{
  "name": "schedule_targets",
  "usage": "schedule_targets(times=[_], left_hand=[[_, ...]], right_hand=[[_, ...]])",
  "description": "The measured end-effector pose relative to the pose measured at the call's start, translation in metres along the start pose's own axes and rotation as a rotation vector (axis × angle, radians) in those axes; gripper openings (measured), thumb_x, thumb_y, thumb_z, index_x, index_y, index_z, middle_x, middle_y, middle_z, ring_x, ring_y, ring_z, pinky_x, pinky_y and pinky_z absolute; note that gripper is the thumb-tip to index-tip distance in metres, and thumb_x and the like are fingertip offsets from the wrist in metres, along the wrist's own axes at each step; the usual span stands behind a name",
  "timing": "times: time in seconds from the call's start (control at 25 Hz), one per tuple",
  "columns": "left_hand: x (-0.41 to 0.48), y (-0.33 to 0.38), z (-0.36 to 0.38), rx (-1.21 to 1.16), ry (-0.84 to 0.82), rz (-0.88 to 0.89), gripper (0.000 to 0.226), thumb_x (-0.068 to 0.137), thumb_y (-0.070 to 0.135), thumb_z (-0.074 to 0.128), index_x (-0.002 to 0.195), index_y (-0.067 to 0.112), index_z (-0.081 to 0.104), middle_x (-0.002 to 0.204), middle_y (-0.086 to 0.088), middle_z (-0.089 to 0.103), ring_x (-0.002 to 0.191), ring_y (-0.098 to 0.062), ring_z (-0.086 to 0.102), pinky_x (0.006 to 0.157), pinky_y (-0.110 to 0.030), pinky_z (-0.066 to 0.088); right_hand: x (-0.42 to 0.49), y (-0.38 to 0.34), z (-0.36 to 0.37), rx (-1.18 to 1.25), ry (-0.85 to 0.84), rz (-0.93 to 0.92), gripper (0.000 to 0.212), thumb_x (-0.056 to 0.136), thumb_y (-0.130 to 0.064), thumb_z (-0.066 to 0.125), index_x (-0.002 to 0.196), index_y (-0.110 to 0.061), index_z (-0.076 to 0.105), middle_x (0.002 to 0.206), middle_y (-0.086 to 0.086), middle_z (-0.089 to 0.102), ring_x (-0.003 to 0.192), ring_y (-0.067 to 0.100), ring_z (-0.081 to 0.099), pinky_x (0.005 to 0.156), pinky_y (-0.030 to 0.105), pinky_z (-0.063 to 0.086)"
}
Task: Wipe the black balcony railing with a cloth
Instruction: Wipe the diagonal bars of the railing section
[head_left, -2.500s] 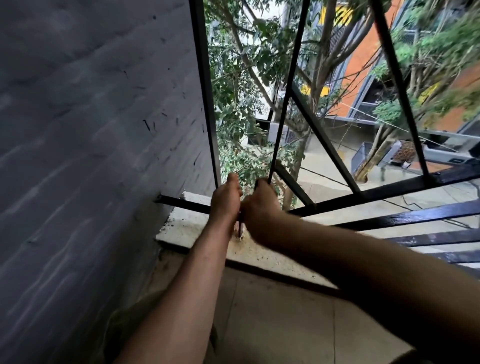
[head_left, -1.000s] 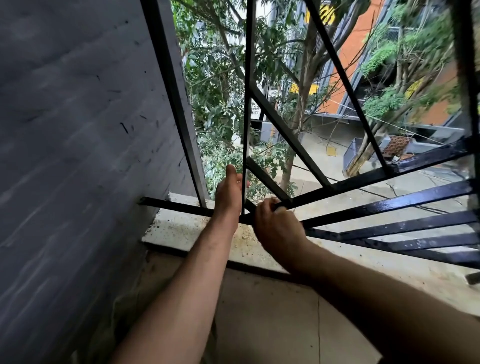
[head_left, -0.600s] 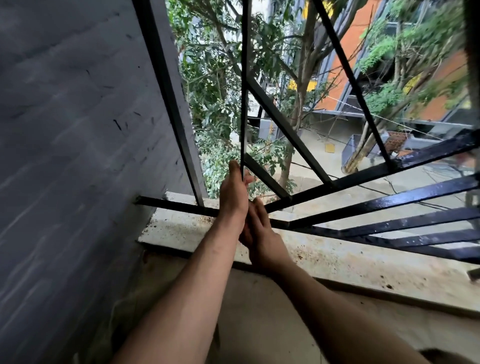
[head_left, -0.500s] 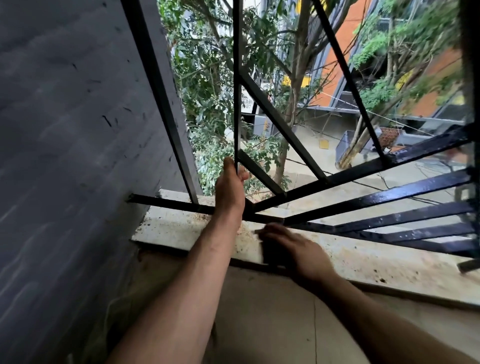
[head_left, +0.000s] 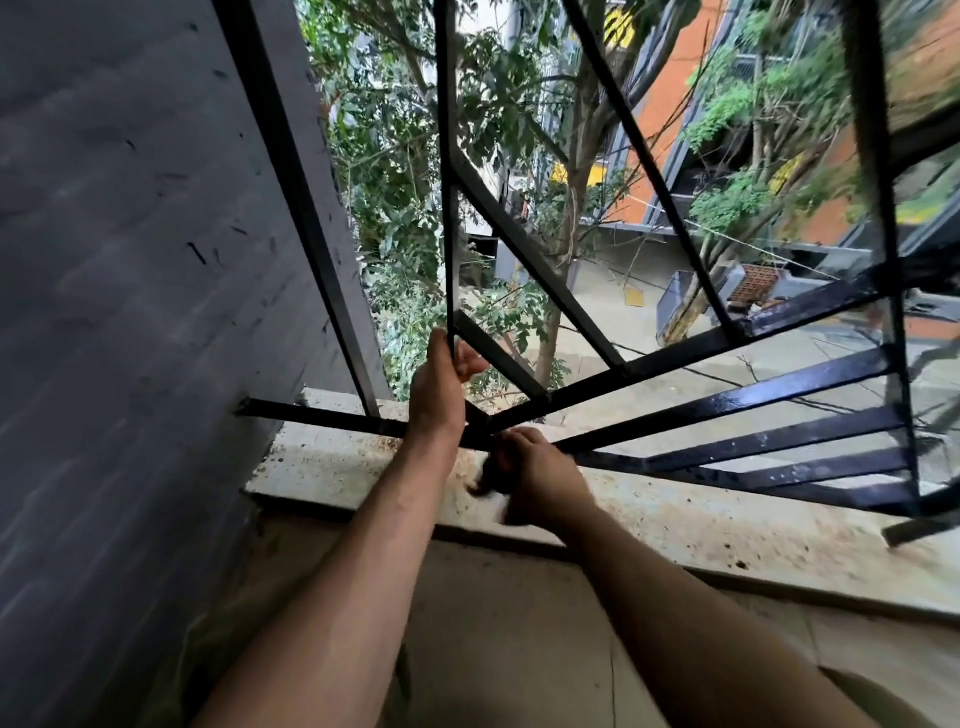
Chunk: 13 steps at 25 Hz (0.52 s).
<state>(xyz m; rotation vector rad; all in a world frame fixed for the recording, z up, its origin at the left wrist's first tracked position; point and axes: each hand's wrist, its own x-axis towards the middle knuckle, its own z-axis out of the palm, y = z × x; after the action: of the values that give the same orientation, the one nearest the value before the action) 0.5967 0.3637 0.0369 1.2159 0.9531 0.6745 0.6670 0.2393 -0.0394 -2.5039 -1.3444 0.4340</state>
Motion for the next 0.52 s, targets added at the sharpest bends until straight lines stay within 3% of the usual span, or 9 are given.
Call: schedule_targets(times=[0.04,0.12,0.24,0.32,0.36,0.44,0.52], left_hand=[[-0.001,0.001,0.0,0.01,-0.018,0.013,0.06,0.105,0.058,0.026,0.083,0.022,0.069,0.075,0.006,0.073,0.089,-0.02,0.068,0.109,-0.047,0.041],[-0.001,0.0,-0.002,0.017,-0.035,0.021,0.064,0.107,0.054,0.023,0.091,0.014,0.07,0.08,0.002,0.075,0.095,-0.026,0.069,0.107,-0.048,0.042],[0.004,-0.002,-0.004,0.024,-0.041,-0.003,0.062,0.108,0.048,0.025,0.076,0.02,0.068,0.077,0.003,0.075,0.098,-0.031,0.069,0.105,-0.048,0.044],[0.007,0.001,-0.004,0.023,-0.039,-0.032,0.061,0.109,0.044,0.03,0.064,0.023,0.066,0.07,0.006,0.074,0.093,-0.028,0.068,0.102,-0.043,0.044],[0.009,0.003,-0.003,0.013,-0.041,-0.043,0.06,0.108,0.042,0.032,0.063,0.022,0.066,0.068,0.008,0.073,0.091,-0.025,0.067,0.101,-0.042,0.043],[0.011,0.005,-0.004,0.023,-0.067,-0.082,0.055,0.108,0.04,0.034,0.07,0.019,0.067,0.071,0.01,0.072,0.09,-0.021,0.066,0.096,-0.04,0.043],[0.01,0.008,-0.009,0.023,-0.138,-0.135,0.053,0.108,0.042,0.036,0.075,0.02,0.07,0.083,0.009,0.073,0.087,-0.017,0.065,0.084,-0.034,0.047]], right_hand=[[-0.001,0.012,-0.018,-0.032,-0.019,0.076,0.037,0.081,-0.029,0.077,0.115,-0.03,0.064,0.119,-0.005,0.063,0.095,0.025,0.068,0.078,0.036,0.057],[-0.014,0.027,-0.054,0.059,0.173,0.309,0.01,0.087,-0.027,0.067,0.094,-0.029,0.061,0.096,-0.005,0.063,0.078,0.022,0.062,0.07,0.033,0.052],[-0.036,0.005,-0.064,0.641,0.605,0.572,0.022,0.082,-0.018,0.06,0.103,-0.02,0.063,0.089,0.002,0.068,0.071,0.023,0.066,0.064,0.032,0.055],[-0.048,-0.039,-0.061,0.99,0.897,0.499,0.032,0.085,-0.01,0.063,0.115,-0.019,0.055,0.095,0.003,0.066,0.075,0.02,0.068,0.063,0.036,0.059],[-0.047,-0.056,-0.051,0.971,0.972,0.364,0.033,0.087,-0.003,0.061,0.115,-0.019,0.052,0.095,0.005,0.063,0.077,0.02,0.065,0.064,0.039,0.059],[-0.028,-0.077,-0.038,0.634,0.88,0.187,0.027,0.09,-0.006,0.053,0.113,-0.019,0.056,0.104,0.011,0.062,0.091,0.029,0.059,0.076,0.051,0.055],[0.002,-0.097,-0.056,0.428,0.666,0.26,0.033,0.091,-0.02,0.048,0.122,-0.015,0.059,0.124,0.014,0.062,0.114,0.035,0.054,0.099,0.053,0.045]])
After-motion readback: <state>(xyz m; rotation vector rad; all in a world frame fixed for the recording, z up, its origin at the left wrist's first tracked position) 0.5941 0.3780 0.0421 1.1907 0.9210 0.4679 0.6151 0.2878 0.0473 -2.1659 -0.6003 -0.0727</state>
